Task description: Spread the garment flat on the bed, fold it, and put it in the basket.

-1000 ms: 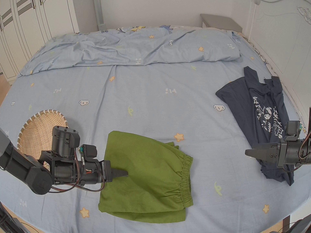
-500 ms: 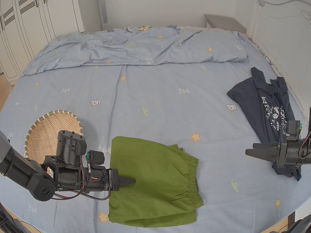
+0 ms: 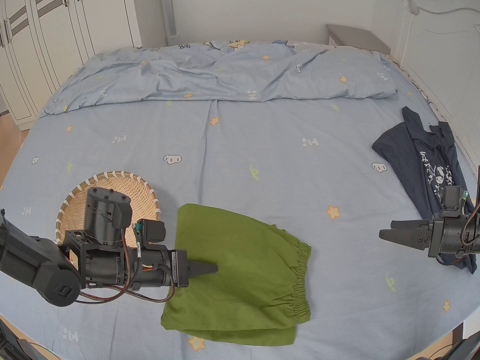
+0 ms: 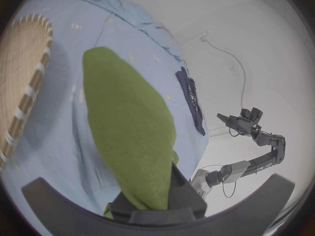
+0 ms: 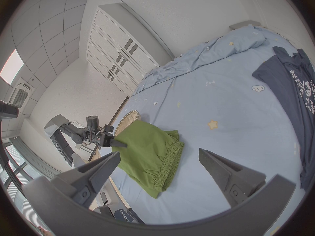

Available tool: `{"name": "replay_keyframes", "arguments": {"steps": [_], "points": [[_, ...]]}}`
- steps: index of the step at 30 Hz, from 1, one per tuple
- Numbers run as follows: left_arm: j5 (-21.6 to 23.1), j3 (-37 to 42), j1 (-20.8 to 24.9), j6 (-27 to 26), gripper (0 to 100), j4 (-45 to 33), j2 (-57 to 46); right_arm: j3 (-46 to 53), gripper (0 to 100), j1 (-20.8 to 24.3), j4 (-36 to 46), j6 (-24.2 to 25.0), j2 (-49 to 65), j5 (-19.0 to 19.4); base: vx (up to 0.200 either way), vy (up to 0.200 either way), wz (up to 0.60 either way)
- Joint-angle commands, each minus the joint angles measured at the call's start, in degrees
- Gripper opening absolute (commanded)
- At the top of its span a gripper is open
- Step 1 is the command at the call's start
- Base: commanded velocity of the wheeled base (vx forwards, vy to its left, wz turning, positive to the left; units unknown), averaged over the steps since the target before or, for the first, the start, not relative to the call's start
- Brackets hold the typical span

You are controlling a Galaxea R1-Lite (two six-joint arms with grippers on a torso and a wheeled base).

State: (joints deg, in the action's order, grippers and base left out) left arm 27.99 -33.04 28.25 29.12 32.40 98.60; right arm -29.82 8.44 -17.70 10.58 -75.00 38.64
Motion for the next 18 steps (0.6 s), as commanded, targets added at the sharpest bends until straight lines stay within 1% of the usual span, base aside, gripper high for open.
{"name": "replay_keyframes", "arguments": {"steps": [1,2,3,4,6,7,8,9,11,12,14,16,17,18], "points": [[-0.04,-4.84,-0.3,-2.84,0,-6.12,-7.72,-0.24,100,-0.61,-0.32,0.05,-0.06,0.03,0.0,0.0,0.0],[-0.04,-5.11,-0.3,-3.02,0,-6.65,-7.98,-0.24,100,-0.61,-0.32,0.05,-0.06,0.03,0.0,0.0,0.0],[-0.04,-8.18,-0.21,-4.43,0,-11.75,-9.65,-0.24,100,-0.61,-0.32,0.05,-0.15,0.03,0.0,0.0,0.0],[-0.04,-13.81,-0.21,-7.77,0,-20.8,-11.23,-0.15,100,-0.61,-0.32,0.14,-0.24,-0.06,0.0,0.0,0.0],[-0.04,-20.23,-0.38,-13.39,0,-32.49,-11.94,-0.15,100,-0.61,-0.32,0.05,-0.24,-0.06,0.0,0.0,0.0],[-0.04,-20.23,-0.38,-13.39,0,-32.49,-11.94,-0.15,100,-0.61,-0.32,0.05,-0.24,-0.06,0.0,0.0,0.0],[0.05,-25.41,-1.35,-20.25,0,-43.13,-11.94,-0.06,100,-0.53,-0.32,0.05,-0.15,-0.15,0.0,0.0,0.0],[0.14,-27.34,-2.49,-23.59,0,-46.82,-11.67,-0.06,100,-0.53,-0.32,-0.03,-0.15,-0.15,0.0,0.0,0.0],[0.49,-30.16,-5.13,-28.68,0,-49.98,-11.5,-0.06,100,-0.53,-0.32,-0.03,-0.15,-0.15,0.0,0.0,0.0],[0.49,-31.21,-5.92,-30.18,0,-50.24,-11.06,-0.06,100,-0.53,-0.32,-0.03,-0.15,-0.06,0.0,0.0,0.0],[0.49,-33.85,-6.54,-30.71,0,-50.86,-10.53,-0.06,100,-0.53,-0.32,-0.03,-0.15,-0.15,0.0,0.0,0.0],[0.49,-34.02,-6.54,-30.79,0,-50.86,-10.53,-0.06,100,-0.53,-0.32,-0.03,-0.15,-0.15,0.0,0.0,0.0],[0.49,-36.84,-6.71,-30.88,0,-50.77,-10.0,-0.15,100,-0.53,-0.32,-0.03,-0.06,-0.15,0.0,0.0,0.0],[0.57,-37.45,-6.89,-30.79,0,-50.42,-9.65,-0.15,100,-0.53,-0.32,-0.03,-0.06,-0.15,0.0,0.0,0.0]]}}
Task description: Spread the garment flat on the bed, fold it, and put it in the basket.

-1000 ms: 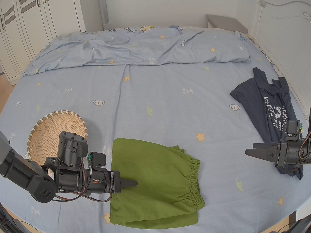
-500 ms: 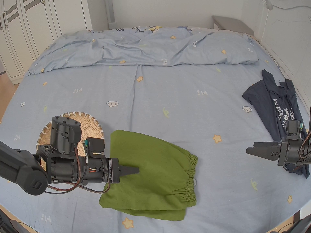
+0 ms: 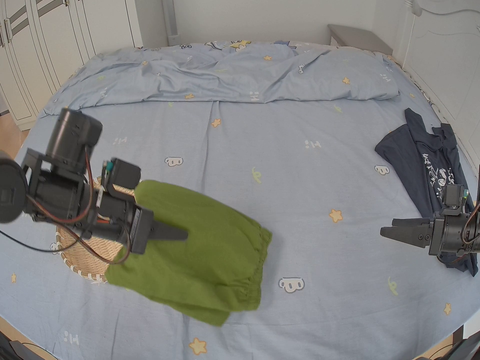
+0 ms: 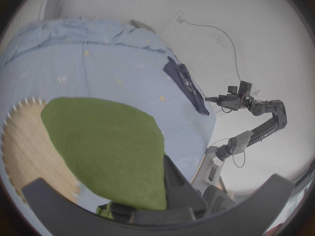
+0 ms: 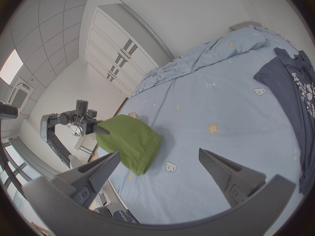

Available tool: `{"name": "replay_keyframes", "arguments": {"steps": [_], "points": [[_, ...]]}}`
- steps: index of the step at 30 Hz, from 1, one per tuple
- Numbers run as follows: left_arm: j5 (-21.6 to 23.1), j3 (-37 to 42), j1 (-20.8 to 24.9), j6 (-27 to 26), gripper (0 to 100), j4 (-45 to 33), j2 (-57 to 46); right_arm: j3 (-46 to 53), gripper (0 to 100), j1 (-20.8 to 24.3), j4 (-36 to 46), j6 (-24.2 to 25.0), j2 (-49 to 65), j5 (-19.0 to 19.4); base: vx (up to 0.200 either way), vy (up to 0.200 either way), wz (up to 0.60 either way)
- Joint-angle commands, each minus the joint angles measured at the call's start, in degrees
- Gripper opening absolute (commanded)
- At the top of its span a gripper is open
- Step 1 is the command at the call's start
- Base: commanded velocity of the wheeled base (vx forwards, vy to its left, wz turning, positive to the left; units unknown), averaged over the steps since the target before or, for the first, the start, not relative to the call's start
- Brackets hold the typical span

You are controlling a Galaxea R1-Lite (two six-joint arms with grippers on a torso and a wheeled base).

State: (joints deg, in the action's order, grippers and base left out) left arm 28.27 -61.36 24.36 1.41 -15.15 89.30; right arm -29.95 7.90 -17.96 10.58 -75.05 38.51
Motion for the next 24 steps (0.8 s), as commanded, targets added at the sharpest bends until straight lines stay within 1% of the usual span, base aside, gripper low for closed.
{"name": "replay_keyframes", "arguments": {"steps": [1,4,6,9,12,14,15,16,17,20,24], "points": [[0.29,-9.57,-3.09,-3.17,0,-2.69,-0.17,-0.02,100,0.01,-0.06,0.05,-0.01,-0.01,0.0,0.0,0.0],[0.21,-9.05,-3.79,-3.26,0,-2.16,-0.35,-0.02,100,-0.08,-0.15,-0.03,-0.01,-0.01,0.0,0.0,0.0],[0.29,-8.78,-5.11,-3.35,0,-1.46,-1.23,-0.11,100,-0.08,-0.15,0.05,-0.01,-0.01,0.0,0.0,0.0],[0.47,-8.52,-8.62,-3.26,0,0.3,-4.13,-0.02,100,-0.08,-0.15,-0.03,-0.01,-0.01,0.0,0.0,0.0],[1.0,-8.34,-12.14,-3.17,0,2.06,-4.75,-0.02,100,-0.08,-0.15,-0.03,-0.01,-0.01,0.0,0.0,0.0],[2.05,-8.34,-15.13,-3.08,0,3.64,-4.75,-0.11,100,0.01,-0.15,-0.03,0.07,-0.01,0.0,0.0,0.0],[3.46,-8.34,-16.97,-3.0,0,4.34,-4.66,-0.11,100,0.01,-0.15,-0.03,0.43,-0.01,0.0,0.0,0.0],[3.9,-8.34,-17.5,-2.91,0,4.52,-4.57,-0.11,100,0.01,-0.15,-0.03,0.6,-0.01,0.0,0.0,0.0],[5.48,-8.43,-19.0,-2.91,0,4.61,-4.57,-0.11,100,-0.08,-0.15,0.05,1.04,-0.01,0.0,0.0,0.0],[7.15,-8.69,-20.84,-2.82,0,4.69,-4.48,-0.11,100,-0.08,-0.15,0.05,1.48,-0.01,0.0,0.0,0.0],[7.24,-8.69,-22.77,-2.73,0,4.78,-3.6,-0.11,100,0.01,-0.15,0.05,1.57,-0.01,0.0,0.0,0.0]]}}
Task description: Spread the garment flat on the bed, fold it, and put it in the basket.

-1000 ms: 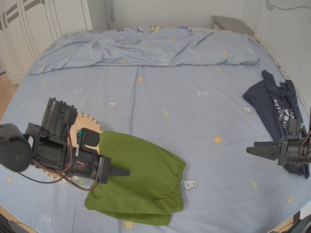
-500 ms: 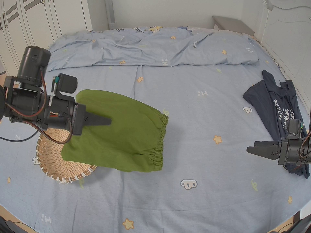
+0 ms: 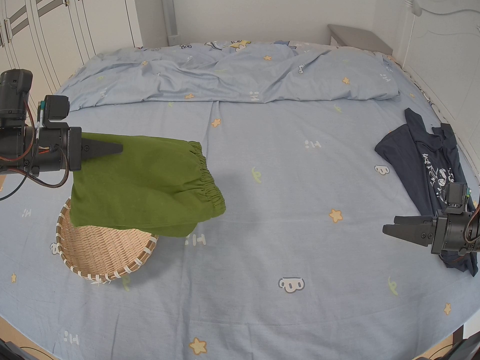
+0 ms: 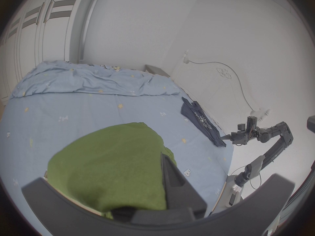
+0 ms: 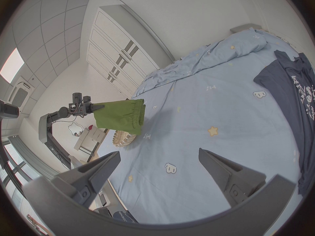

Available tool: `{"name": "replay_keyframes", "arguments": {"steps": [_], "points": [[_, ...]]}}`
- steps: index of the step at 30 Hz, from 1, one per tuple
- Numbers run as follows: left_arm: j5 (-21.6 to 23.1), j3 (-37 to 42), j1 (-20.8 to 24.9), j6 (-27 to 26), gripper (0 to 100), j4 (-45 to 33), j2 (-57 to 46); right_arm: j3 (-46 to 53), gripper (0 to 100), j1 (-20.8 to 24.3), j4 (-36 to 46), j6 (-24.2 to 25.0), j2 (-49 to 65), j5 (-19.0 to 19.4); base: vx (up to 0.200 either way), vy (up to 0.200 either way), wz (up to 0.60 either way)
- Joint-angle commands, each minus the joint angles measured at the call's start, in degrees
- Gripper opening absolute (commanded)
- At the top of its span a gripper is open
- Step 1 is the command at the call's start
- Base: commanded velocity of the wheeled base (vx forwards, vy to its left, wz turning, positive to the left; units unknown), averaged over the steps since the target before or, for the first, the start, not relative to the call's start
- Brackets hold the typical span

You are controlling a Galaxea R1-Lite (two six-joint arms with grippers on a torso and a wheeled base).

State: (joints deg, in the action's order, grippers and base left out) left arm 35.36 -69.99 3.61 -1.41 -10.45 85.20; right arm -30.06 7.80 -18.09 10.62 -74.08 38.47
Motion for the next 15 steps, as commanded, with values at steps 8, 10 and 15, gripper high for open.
{"name": "replay_keyframes", "arguments": {"steps": [8,10,15], "points": [[0.32,1.34,-8.27,4.23,0,0.16,2.43,-0.08,100,0.11,-0.01,0.1,0.61,0.11,0.0,0.0,0.0],[1.46,1.61,-9.85,4.93,0,0.08,2.25,-0.08,100,0.11,-0.01,0.1,0.61,0.11,0.0,0.0,0.0],[5.06,3.01,-12.75,6.16,0,0.08,2.16,0.09,100,0.28,0.07,0.1,0.61,0.2,0.0,0.0,0.0]]}}
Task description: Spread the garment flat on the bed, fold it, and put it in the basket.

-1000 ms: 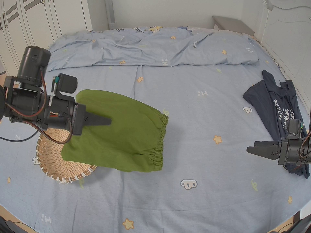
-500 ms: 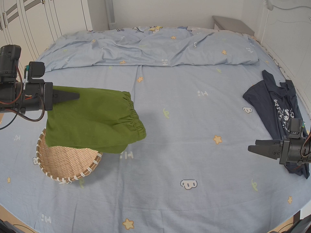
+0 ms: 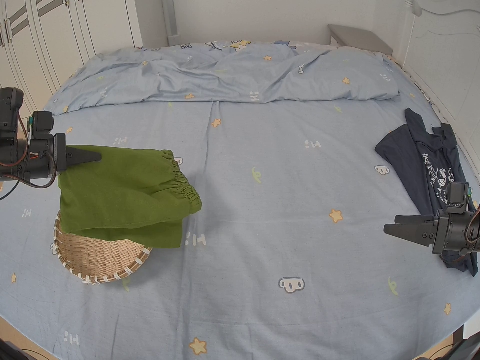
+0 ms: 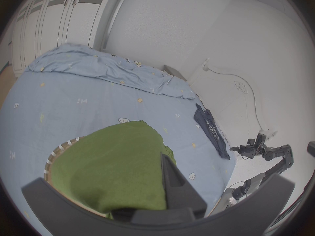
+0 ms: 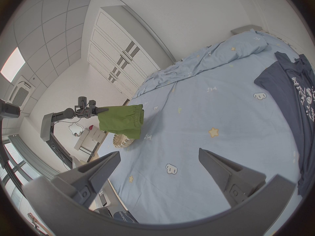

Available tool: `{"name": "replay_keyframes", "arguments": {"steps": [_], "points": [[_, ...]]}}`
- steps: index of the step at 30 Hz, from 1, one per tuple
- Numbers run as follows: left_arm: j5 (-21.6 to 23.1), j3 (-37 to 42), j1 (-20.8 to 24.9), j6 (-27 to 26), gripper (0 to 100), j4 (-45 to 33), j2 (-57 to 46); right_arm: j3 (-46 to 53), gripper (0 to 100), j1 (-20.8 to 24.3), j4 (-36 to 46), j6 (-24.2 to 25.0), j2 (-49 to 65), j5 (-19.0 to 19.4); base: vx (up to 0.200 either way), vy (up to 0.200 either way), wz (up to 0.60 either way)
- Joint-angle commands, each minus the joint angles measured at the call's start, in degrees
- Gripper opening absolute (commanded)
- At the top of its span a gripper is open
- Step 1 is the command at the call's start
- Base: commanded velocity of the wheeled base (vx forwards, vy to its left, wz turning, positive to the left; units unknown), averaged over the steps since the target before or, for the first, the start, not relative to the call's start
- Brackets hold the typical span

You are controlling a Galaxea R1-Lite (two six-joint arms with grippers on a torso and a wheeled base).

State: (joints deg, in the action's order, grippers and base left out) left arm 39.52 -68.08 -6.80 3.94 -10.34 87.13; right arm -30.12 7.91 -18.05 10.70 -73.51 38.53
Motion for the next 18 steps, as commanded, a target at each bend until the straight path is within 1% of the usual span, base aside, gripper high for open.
{"name": "replay_keyframes", "arguments": {"steps": [1,2,6,11,15,18], "points": [[0.91,1.46,-2.78,1.16,0,-0.03,0.33,0.15,100,0.35,-0.05,0.02,0.03,0.05,0.0,0.0,0.0],[0.91,1.64,-2.95,1.25,0,0.05,0.33,0.15,100,0.35,0.04,0.02,0.03,0.05,0.0,0.0,0.0],[0.91,4.1,-6.21,1.16,0,0.14,0.5,0.15,100,0.44,0.04,0.02,0.3,0.14,0.0,0.0,0.0],[0.47,7.88,-8.05,0.81,0,0.14,0.85,0.15,100,0.44,0.04,0.02,0.82,0.14,0.0,0.0,0.0],[-0.23,11.66,-9.02,-0.16,0,1.28,5.16,0.15,100,0.61,0.12,0.11,1.26,0.14,0.0,0.0,0.0],[-1.55,12.01,-10.16,-0.86,0,3.66,9.64,0.24,100,0.79,0.3,0.11,2.67,0.23,0.0,0.0,0.0]]}}
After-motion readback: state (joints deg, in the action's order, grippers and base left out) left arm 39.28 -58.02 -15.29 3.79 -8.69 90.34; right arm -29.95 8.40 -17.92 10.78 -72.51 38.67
